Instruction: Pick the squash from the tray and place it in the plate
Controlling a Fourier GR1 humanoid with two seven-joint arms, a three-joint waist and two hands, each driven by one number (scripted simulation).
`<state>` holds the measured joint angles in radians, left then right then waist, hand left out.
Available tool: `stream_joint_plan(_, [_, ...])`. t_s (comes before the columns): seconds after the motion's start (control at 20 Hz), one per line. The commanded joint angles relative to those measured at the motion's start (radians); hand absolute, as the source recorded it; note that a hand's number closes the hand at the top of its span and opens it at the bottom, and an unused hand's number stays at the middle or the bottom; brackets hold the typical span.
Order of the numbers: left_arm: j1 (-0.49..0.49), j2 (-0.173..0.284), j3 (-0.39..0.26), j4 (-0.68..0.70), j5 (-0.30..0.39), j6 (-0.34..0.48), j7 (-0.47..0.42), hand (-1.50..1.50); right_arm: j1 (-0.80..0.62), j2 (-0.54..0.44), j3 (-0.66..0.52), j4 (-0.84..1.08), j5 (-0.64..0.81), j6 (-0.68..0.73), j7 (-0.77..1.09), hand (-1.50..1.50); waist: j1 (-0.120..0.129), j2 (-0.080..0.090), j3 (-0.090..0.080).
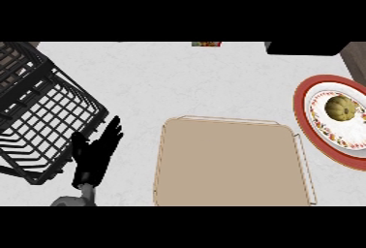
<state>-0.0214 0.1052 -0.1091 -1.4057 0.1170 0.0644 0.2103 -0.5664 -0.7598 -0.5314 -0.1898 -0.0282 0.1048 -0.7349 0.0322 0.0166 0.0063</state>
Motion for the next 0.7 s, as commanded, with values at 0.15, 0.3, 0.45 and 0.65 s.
stream_joint_plan(0.15, [0.020,-0.012,-0.009,0.008,-0.008,-0.006,-0.014,0.00,0.128,-0.061,0.019,0.019,0.011,0.263,-0.105,-1.50,-0.012,-0.007,-0.002])
stream_joint_plan(0.3, [-0.014,0.014,0.036,0.048,0.011,-0.026,-0.032,0.00,0.195,-0.063,0.034,0.019,0.027,0.318,-0.183,-1.50,-0.016,-0.006,-0.001])
stream_joint_plan(0.45, [0.007,-0.034,-0.003,0.044,-0.023,0.019,-0.023,0.00,0.260,-0.105,0.050,0.006,0.045,0.336,-0.219,-1.50,-0.022,-0.009,-0.002])
stream_joint_plan(0.65, [0.007,0.020,0.050,0.038,0.021,-0.035,-0.014,0.00,0.306,-0.103,0.075,-0.002,0.072,0.314,-0.262,-1.50,-0.020,-0.010,-0.002])
